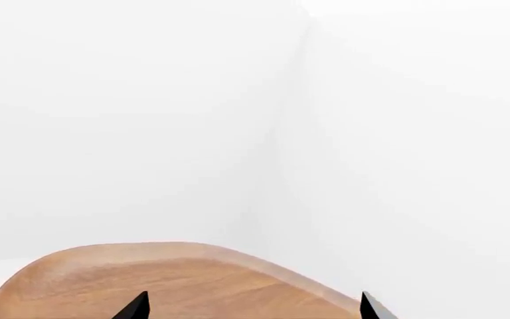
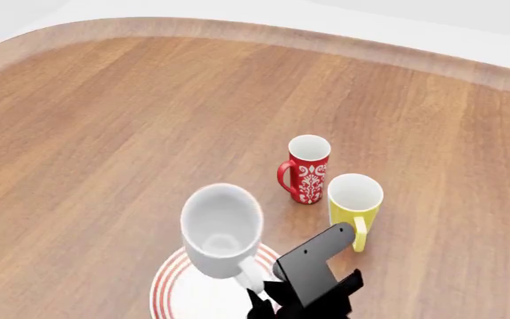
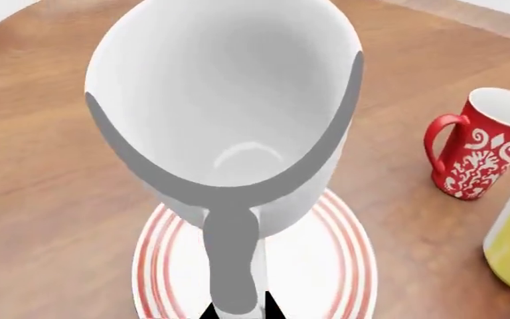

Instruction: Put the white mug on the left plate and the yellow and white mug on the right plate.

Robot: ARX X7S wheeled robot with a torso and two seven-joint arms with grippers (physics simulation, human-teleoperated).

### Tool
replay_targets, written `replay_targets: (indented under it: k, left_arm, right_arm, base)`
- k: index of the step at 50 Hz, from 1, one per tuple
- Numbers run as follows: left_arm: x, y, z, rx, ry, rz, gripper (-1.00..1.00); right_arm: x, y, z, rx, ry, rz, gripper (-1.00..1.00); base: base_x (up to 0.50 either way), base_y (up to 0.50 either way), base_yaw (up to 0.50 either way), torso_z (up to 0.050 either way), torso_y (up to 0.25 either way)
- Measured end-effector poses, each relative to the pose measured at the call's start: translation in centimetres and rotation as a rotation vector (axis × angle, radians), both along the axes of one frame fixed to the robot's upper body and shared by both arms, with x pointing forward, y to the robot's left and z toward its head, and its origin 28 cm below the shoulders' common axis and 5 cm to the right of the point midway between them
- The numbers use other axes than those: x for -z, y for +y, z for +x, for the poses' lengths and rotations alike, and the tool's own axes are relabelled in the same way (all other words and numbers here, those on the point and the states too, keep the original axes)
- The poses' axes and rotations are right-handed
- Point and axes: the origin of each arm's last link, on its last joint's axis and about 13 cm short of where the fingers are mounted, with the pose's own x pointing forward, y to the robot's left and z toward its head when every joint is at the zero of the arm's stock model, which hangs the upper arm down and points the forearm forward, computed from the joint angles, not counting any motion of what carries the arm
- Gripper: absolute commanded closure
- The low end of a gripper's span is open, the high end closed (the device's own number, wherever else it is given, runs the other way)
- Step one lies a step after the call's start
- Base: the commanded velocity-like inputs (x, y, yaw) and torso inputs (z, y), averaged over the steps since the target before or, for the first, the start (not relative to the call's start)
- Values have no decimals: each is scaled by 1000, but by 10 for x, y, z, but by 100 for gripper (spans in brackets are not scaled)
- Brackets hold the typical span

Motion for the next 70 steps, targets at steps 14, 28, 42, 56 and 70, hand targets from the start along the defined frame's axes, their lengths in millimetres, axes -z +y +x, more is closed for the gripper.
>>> replay_targets:
  k: [14, 28, 42, 56, 70]
  left_arm:
    - [-2, 1, -4, 10, -4, -9, -100]
    - [-5, 1, -8, 14, -9, -17, -100]
    - [-6, 0, -10, 16, -13, -22, -100]
    - [-7, 0, -11, 17, -14, -24, -100]
    - [-8, -1, -12, 18, -12, -24, -100]
  right_arm:
    - [30, 6, 22, 13, 108, 7, 100]
    - [41, 7, 32, 18, 199, -2, 100]
    - [45, 6, 36, 41, 245, -15, 100]
    - [39, 7, 31, 45, 220, -12, -100]
    - [22, -5, -36, 79, 133, 39, -100]
  base:
    - [0, 0, 0, 0, 1]
    - [0, 0, 0, 0, 0]
    - [0, 0, 0, 0, 0]
    - [0, 0, 0, 0, 0]
    - [0, 0, 0, 0, 0]
